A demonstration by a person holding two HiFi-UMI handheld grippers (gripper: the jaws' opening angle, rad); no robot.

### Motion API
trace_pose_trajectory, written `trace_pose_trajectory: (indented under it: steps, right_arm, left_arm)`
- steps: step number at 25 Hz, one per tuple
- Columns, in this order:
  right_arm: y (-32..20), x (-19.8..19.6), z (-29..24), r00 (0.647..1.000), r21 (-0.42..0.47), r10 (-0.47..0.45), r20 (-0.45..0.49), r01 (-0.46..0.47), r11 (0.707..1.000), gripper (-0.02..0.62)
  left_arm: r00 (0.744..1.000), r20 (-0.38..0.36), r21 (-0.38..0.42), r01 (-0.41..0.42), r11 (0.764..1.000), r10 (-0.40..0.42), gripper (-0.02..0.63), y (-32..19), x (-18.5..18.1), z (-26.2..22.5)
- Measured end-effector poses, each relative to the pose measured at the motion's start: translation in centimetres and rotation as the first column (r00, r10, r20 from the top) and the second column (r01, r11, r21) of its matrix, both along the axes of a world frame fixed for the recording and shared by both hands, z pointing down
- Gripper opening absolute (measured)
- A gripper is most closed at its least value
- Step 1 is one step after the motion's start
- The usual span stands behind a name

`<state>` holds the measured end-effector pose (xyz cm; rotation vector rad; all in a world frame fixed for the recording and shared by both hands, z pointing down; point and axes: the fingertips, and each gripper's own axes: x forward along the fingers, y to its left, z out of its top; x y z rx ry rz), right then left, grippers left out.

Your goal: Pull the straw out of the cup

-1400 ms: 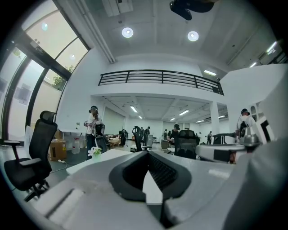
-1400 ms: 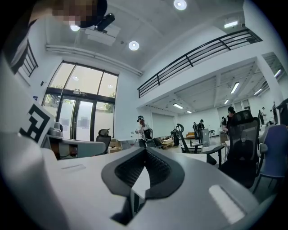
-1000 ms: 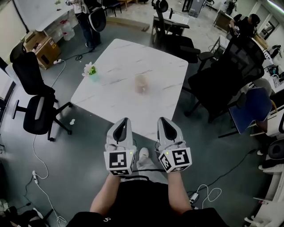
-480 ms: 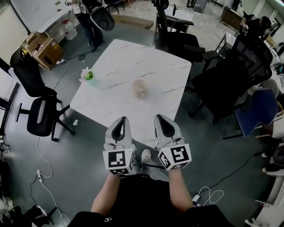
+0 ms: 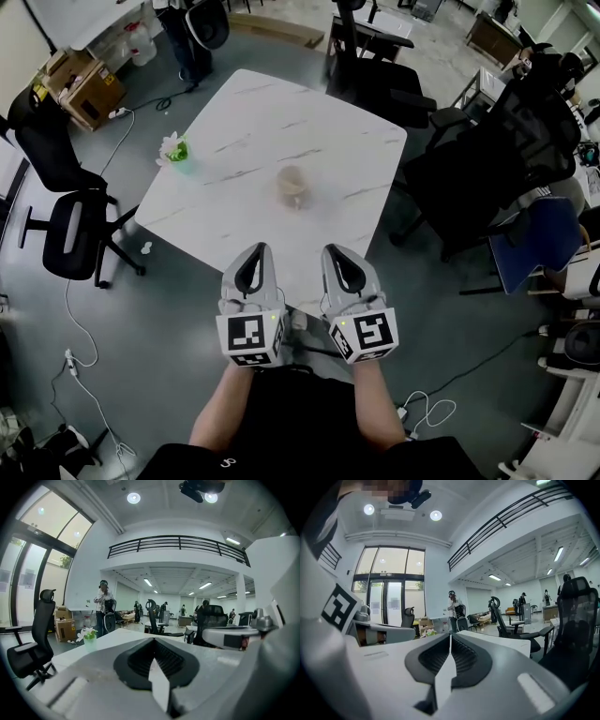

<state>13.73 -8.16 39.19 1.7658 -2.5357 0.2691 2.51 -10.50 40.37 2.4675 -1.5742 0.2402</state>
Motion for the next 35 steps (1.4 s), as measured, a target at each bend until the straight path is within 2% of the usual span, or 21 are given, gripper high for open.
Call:
trace_pose_trajectory:
  steps: [8, 16, 22, 26, 35]
  right_arm:
    - [-3.7, -1.4, 1.6, 0.997, -0.034, -0.039, -0.064, 0.037, 0.999, 0.012]
    - [-7.1, -3.3, 3.2, 0.986, -0.067, -0.091, -0.141, 0.082, 0.994, 0.014]
    - [-9.1, -4.6, 5.1, 0.976, -0.129, -0.129, -0.174, 0.107, 0.986, 0.015]
    - [-10.6, -5.3, 6.4, 0.969, -0.159, -0.157, -0.192, 0.127, 0.979, 0.054]
    - [-13.3, -6.5, 8.6, 0.938, -0.186, -0.195, -0.288, 0.144, 0.972, 0.063]
  left_arm:
    - [1.000, -0.004, -0.046, 0.023, 0.999, -0.023, 0.002, -3.2, -1.0, 2.0]
    - [1.000, -0.002, -0.085, 0.012, 0.996, -0.013, 0.002, -6.0, -1.5, 4.1]
    - [1.000, 0.014, -0.112, 0.000, 0.994, 0.002, 0.002, -7.3, -1.7, 5.5]
    - [1.000, 0.010, -0.135, 0.002, 0.991, -0.001, 0.002, -8.2, -2.0, 6.6]
    - [1.000, -0.005, -0.166, 0.001, 0.986, -0.002, 0.002, -10.3, -2.3, 8.1]
